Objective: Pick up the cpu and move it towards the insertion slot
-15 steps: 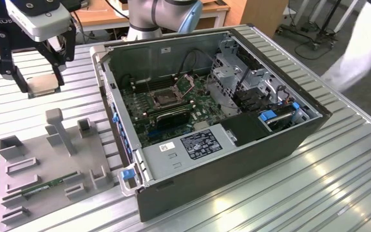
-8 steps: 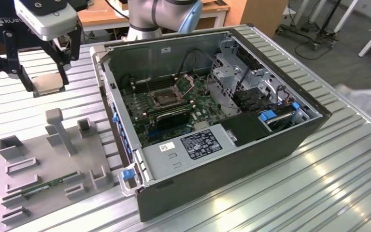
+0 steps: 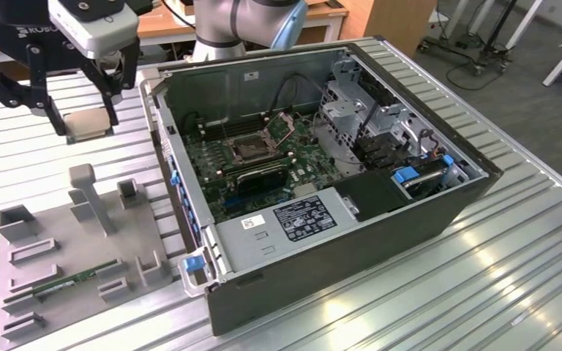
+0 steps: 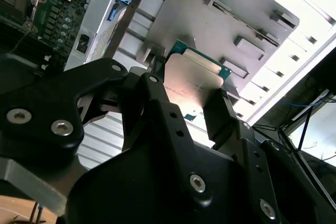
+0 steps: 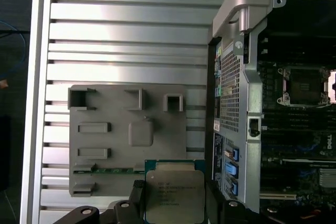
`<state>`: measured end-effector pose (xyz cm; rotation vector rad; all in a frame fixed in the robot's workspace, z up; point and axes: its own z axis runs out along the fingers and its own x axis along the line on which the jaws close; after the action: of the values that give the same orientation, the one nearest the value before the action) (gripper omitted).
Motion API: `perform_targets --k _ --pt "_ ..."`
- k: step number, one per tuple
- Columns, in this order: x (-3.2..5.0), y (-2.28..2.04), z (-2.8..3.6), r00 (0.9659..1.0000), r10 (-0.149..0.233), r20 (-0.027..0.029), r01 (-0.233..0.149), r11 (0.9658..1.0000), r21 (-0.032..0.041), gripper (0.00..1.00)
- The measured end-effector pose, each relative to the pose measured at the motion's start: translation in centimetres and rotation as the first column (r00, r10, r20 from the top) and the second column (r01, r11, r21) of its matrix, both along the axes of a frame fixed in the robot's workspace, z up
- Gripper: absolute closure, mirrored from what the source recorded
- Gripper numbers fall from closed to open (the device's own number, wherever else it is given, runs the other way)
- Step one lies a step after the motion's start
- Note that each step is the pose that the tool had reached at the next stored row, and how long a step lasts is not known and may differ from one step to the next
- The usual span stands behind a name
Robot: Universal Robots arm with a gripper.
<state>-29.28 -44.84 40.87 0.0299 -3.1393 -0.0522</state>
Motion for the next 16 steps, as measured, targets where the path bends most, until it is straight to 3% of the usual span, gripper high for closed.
perform_targets --k 16 --pt "4.87 0.0 -0.01 1.0 0.0 0.0 0.0 1.0 0.0 0.46"
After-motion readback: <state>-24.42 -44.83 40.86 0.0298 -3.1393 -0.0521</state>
